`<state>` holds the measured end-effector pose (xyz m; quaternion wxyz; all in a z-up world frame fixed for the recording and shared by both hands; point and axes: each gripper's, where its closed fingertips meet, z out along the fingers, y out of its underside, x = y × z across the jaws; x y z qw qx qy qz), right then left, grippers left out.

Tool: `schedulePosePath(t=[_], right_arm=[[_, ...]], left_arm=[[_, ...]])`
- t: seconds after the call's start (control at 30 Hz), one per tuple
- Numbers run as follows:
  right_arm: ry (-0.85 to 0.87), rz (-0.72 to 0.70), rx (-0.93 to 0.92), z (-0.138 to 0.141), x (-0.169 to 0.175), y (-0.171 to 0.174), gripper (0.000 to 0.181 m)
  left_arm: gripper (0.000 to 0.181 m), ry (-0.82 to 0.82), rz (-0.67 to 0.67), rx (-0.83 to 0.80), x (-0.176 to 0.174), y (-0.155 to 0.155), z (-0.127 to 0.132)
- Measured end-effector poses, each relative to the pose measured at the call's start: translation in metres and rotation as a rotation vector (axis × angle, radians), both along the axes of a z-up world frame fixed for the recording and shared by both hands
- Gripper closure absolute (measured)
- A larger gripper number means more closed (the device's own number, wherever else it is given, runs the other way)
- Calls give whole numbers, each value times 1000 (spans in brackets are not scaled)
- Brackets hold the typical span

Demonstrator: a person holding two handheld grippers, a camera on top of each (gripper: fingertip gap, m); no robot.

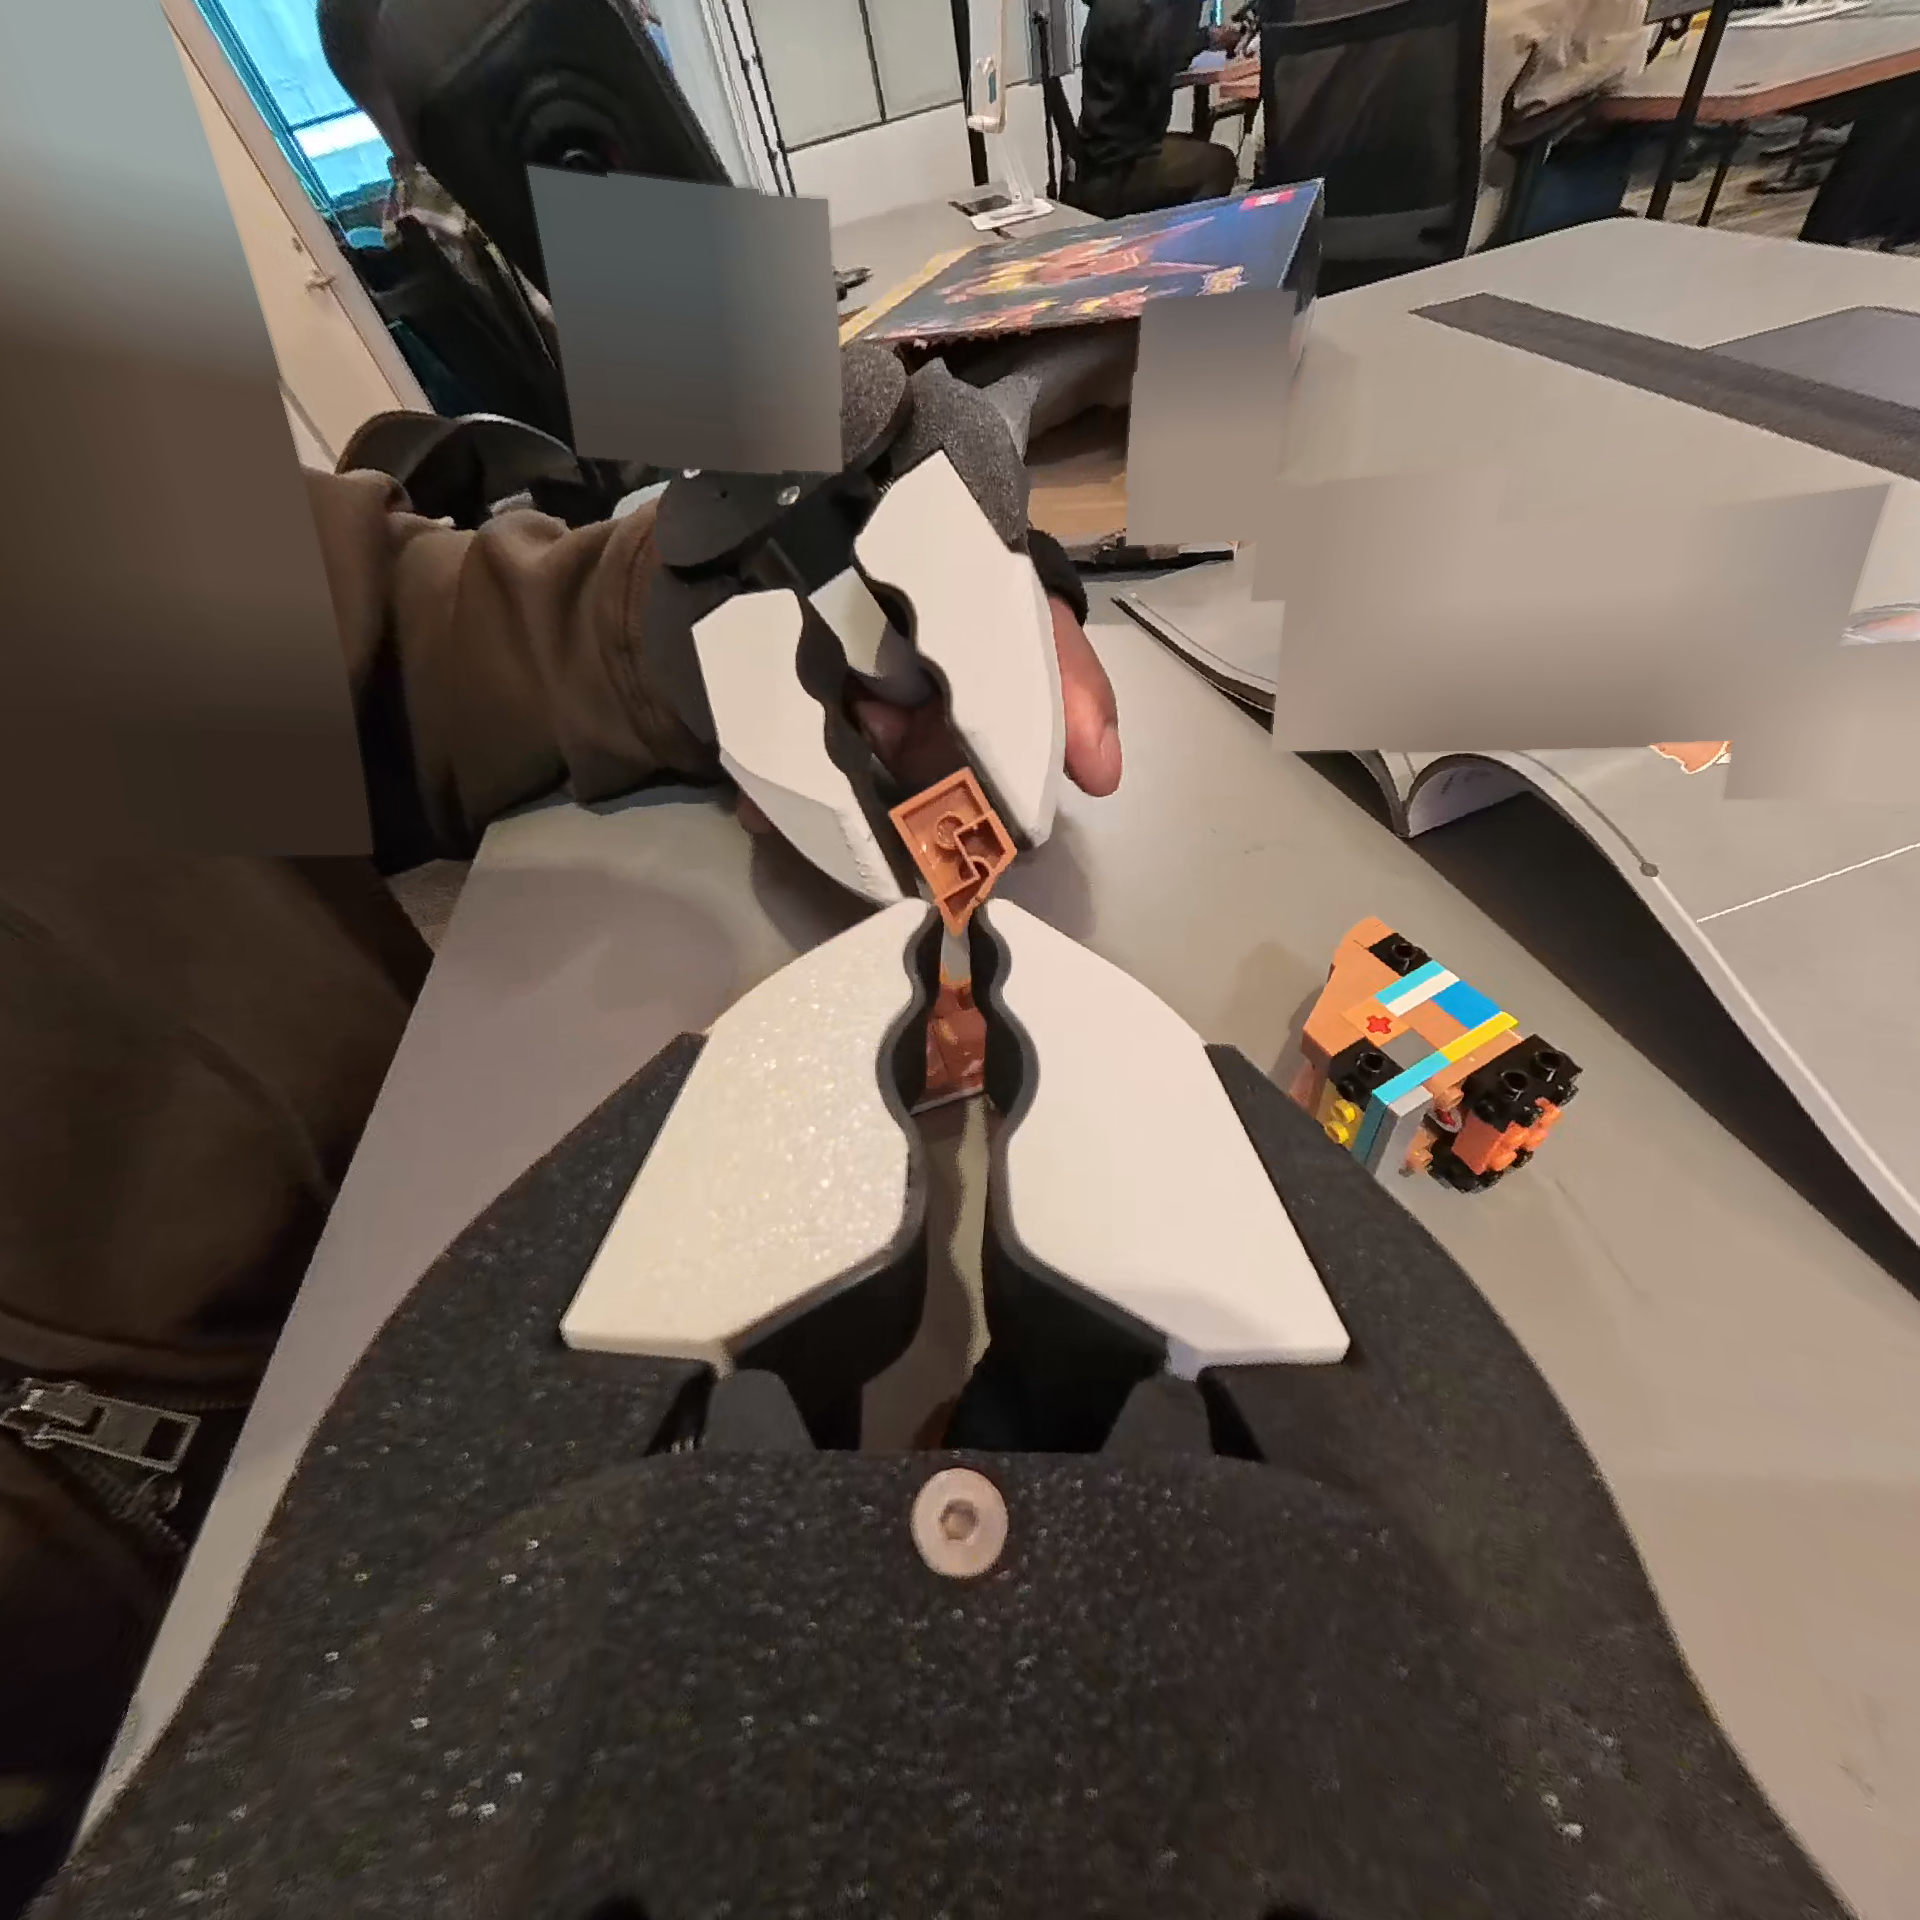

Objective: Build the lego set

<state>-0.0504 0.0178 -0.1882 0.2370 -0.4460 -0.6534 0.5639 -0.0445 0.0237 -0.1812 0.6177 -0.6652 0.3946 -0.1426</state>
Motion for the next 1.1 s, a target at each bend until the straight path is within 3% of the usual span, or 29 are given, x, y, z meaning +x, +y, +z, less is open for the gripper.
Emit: schedulePosePath(t=[0.3, 0.6, 0.87, 1.1], right_arm=[[3, 34, 12, 0, 3, -4, 177], [-101, 65, 424, -39, 13, 19, 164], [-164, 239, 579, -64, 5, 8, 167], [-136, 355, 597, -65, -2, 3, 165]], left_arm=[[164, -59, -28, -6, 2, -3, 7], [164, 46, -16, -71, -14, -8, -6], [164, 76, -34, -127, -17, -10, -19], [164, 74, -54, -164, -20, -13, -26]])
